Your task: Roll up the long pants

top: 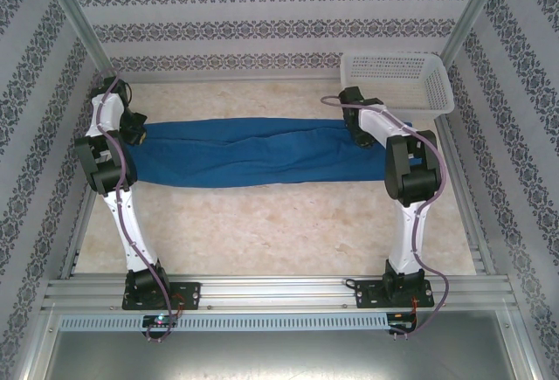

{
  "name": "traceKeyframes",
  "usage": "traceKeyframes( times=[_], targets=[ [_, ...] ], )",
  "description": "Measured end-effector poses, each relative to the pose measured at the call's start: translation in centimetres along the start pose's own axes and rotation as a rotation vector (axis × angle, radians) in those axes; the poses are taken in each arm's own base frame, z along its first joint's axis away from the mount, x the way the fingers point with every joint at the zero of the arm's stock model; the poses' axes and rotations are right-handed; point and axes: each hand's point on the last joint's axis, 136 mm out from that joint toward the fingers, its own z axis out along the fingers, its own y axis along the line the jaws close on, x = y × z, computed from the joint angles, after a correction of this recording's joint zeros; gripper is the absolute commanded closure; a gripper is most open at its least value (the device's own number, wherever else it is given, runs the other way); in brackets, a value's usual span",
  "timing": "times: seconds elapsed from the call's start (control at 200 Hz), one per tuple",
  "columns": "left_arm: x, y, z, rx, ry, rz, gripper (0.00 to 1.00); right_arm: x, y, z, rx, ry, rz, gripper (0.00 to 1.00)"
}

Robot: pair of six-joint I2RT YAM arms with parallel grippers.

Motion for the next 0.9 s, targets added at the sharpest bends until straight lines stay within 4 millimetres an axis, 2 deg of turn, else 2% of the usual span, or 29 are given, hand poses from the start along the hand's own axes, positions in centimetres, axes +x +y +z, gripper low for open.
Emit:
traceKeyframes(
  times=[0.275,0.435,0.575,0.624,0.654,0.679,0.709,0.744,0.804,0.839,0.899],
  targets=[
    [-0.6,-0.8,-0.9,0.031,-0.020,0.000,1.00,-0.8,-4.5,1.1,0.044,0.013,0.054,1.00],
    [-1.3,-2.0,-2.2,0.082,-0.033,-0.001,1.00,-3.1,-6.7,0.4,0.059,-0.020,0.069,1.00],
    [-1.5,-2.3,-2.7,0.099,-0.037,-0.002,1.00,-5.2,-7.5,-0.4,0.061,-0.056,0.075,0.99],
    [-1.5,-2.3,-2.7,0.099,-0.037,-0.002,1.00,-5.9,-7.7,-0.6,0.061,-0.064,0.076,0.90],
    [-1.5,-2.3,-2.7,0.100,-0.037,-0.002,1.00,-6.3,-7.9,-0.7,0.062,-0.068,0.079,0.66],
    [-1.5,-2.3,-2.7,0.100,-0.037,-0.002,1.00,-6.7,-8.0,-0.8,0.064,-0.072,0.083,0.41],
    [-1.5,-2.3,-2.7,0.099,-0.037,-0.002,1.00,-7.2,-8.2,-0.9,0.071,-0.078,0.089,0.29],
    [-1.6,-2.3,-2.7,0.099,-0.038,-0.004,1.00,-7.5,-8.5,-1.0,0.082,-0.081,0.095,0.25],
    [-1.8,-2.1,-2.7,0.098,-0.038,-0.008,0.99,-7.6,-9.1,-1.1,0.096,-0.081,0.104,0.24],
    [-1.9,-2.1,-2.7,0.098,-0.039,-0.010,0.87,-7.6,-9.4,-1.3,0.107,-0.079,0.107,0.24],
    [-2.0,-2.0,-2.7,0.101,-0.038,-0.010,0.48,-7.7,-9.7,-1.6,0.110,-0.085,0.116,0.25]
  ],
)
